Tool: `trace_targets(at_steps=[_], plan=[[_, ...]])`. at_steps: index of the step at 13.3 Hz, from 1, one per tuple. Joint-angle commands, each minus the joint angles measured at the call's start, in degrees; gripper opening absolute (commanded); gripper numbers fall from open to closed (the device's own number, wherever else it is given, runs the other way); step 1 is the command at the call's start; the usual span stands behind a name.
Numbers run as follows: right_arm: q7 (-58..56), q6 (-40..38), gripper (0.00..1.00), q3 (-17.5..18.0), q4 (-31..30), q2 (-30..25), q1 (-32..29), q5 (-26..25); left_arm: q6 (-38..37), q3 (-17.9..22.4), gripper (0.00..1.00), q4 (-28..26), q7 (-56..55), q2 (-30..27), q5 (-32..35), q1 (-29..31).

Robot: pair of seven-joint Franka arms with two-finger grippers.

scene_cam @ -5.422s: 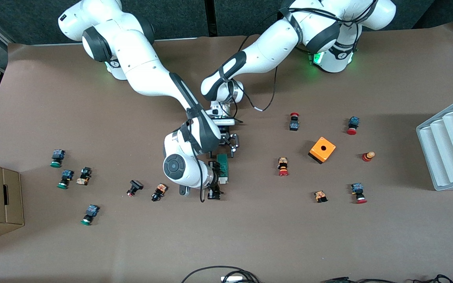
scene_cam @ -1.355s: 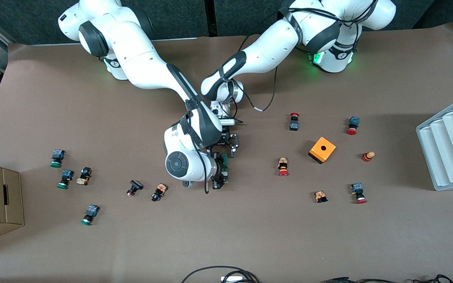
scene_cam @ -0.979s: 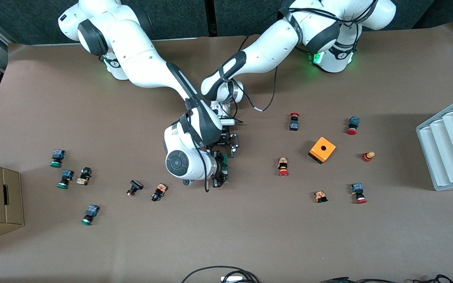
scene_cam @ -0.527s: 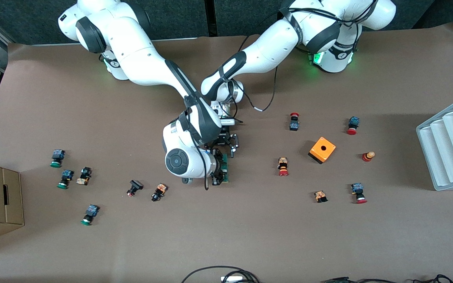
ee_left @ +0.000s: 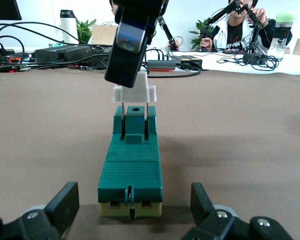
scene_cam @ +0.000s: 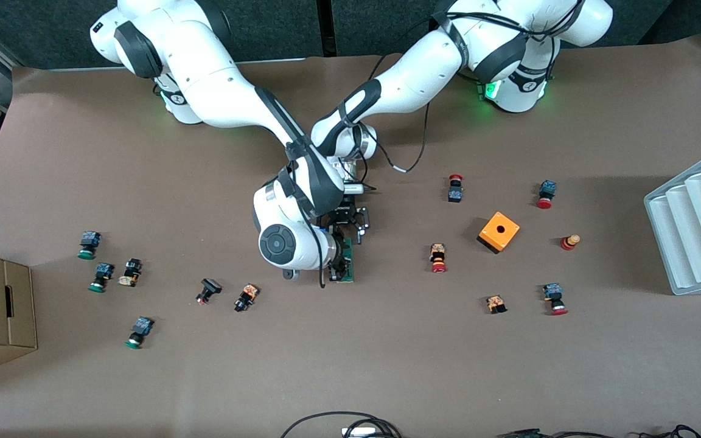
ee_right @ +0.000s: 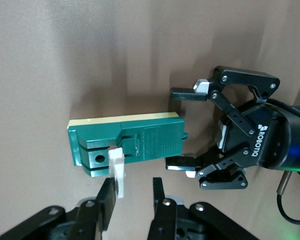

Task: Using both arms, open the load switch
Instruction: 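Press the white lever down with the left gripper while the right gripper holds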

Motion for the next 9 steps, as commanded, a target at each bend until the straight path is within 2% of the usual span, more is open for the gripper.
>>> trace_targets(at_steps=[1,9], plan=[[0.0,-0.5,0.37,1.3,-3.0,-2.3,-0.3,-1.2,-0.2,0.7,0.97,1.3,-1.0,1.4,0.5,-0.7],[0.0,0.3,0.37,3.0,-5.5,-3.4,-0.1,-3.6,-0.2,0.7,0.97,1.3,-1.0,1.4,0.4,-0.7]])
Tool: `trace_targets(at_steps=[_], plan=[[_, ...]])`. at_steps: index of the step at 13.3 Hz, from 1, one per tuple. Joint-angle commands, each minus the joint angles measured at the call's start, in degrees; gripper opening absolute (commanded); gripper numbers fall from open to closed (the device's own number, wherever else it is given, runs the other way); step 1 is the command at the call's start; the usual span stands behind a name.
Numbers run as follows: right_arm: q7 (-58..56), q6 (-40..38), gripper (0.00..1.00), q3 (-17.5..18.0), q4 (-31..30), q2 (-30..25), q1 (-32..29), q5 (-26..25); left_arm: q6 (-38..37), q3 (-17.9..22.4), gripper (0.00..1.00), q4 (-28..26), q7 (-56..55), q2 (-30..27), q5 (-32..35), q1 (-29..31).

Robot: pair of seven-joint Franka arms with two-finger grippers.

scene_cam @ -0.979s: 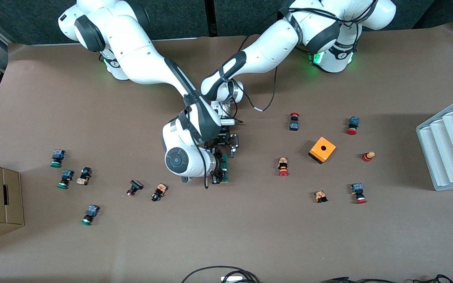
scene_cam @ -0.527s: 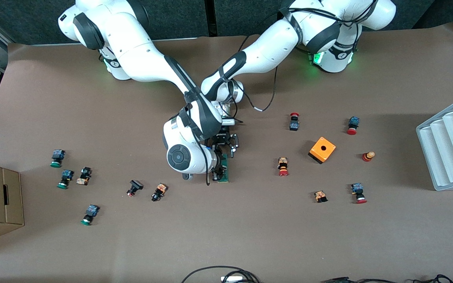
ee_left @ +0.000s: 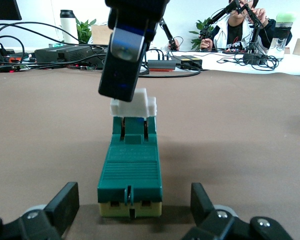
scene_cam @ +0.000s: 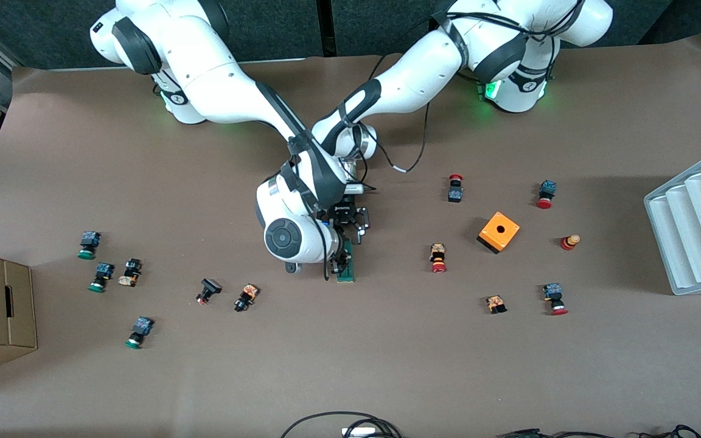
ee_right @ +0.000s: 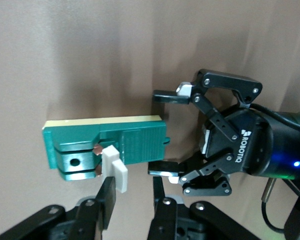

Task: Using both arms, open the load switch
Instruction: 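Press the white lever down with the left gripper while the right gripper holds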

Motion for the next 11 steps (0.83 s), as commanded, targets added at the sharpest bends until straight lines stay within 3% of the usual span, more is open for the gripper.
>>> trace_targets(at_steps=[1,11], plan=[[0.0,0.3,0.37,0.9,-2.9,-1.9,0.0,-1.2,-0.2,0.7,0.97,1.3,-1.0,1.3,0.5,-0.7],[-0.2,3.7,0.37,1.0,-4.1,-0.6,0.2,-3.2,-0.2,0.7,0.97,1.2,-1.0,1.3,0.5,-0.7]])
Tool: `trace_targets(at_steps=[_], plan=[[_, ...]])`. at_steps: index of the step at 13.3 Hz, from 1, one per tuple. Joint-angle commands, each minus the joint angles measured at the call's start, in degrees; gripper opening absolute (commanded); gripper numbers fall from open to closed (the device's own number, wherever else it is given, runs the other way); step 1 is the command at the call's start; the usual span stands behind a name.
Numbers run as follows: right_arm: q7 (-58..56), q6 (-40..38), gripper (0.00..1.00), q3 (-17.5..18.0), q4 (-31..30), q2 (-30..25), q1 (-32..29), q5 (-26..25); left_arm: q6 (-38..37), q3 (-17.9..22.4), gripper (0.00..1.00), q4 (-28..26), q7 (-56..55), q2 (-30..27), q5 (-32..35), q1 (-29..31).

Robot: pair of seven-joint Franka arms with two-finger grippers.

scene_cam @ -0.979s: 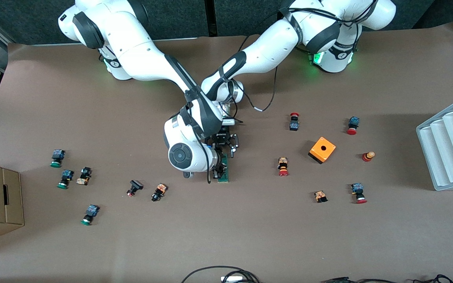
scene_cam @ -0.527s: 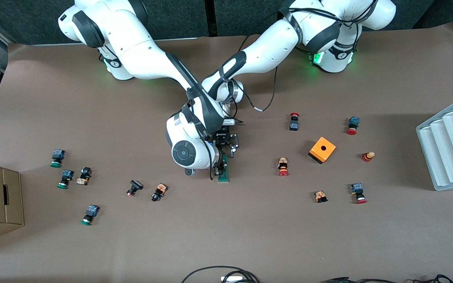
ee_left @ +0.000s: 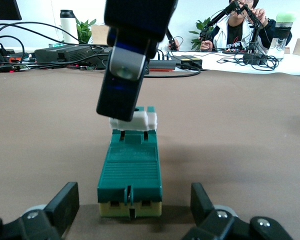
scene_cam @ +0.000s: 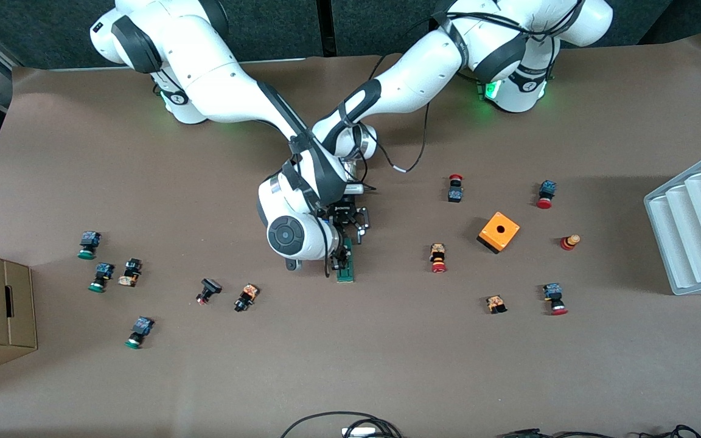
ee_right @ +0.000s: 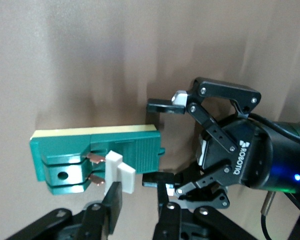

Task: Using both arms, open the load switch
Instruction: 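Press the white lever down with the left gripper while the right gripper holds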

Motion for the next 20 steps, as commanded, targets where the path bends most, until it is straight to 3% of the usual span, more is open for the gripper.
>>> trace_targets(at_steps=[1,10,20], plan=[[-0.2,2.6,0.37,0.3,-2.2,-0.1,0.3,-1.9,-0.2,0.7,0.97,1.3,-1.0,1.4,0.5,-0.7],[-0.1,4.5,0.37,0.3,-2.5,1.0,0.7,-2.3,-0.2,0.7,0.97,1.3,-1.0,1.3,0.5,-0.7],[0.0,3.9,0.21,0.3,-2.8,0.2,0.7,-2.3,-0.2,0.7,0.97,1.2,-1.0,1.3,0.4,-0.7]])
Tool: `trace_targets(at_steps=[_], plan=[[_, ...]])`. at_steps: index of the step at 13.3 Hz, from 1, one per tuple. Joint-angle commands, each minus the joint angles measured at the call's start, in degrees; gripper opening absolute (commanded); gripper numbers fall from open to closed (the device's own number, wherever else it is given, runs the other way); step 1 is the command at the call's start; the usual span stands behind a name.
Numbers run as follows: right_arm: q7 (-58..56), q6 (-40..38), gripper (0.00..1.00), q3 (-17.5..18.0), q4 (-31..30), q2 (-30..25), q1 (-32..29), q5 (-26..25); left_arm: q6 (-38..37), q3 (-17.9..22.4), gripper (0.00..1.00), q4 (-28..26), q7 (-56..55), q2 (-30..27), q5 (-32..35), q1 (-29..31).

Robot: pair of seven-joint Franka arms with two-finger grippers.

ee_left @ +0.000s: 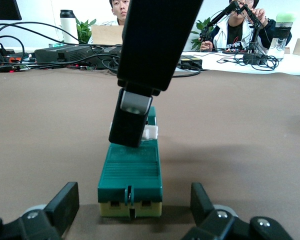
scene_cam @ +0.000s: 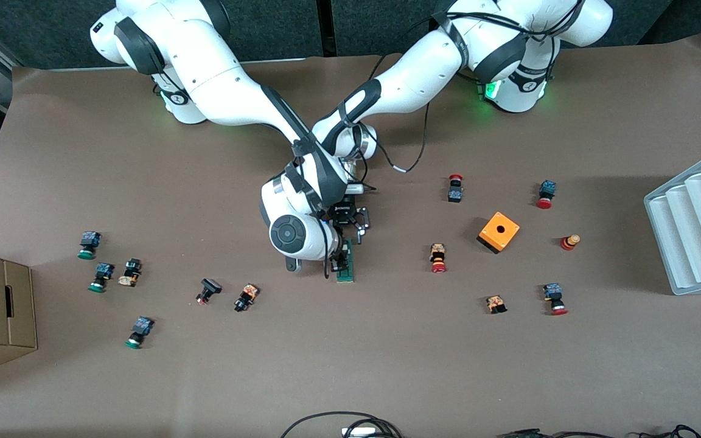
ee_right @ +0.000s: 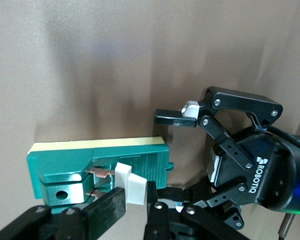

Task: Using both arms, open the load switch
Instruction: 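Press the white lever down with the left gripper while the right gripper holds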

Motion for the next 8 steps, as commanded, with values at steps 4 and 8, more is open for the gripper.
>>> trace_targets(at_steps=[4,8], plan=[[0.0,0.6,0.20,0.1,-1.9,-0.5,0.5,-1.7,-0.2,0.7,0.97,1.2,-1.0,1.3,0.5,-0.7],[0.0,1.0,0.20,0.1,-1.9,-0.1,0.8,-2.5,-0.2,0.7,0.97,1.2,-1.0,1.3,0.5,-0.7]])
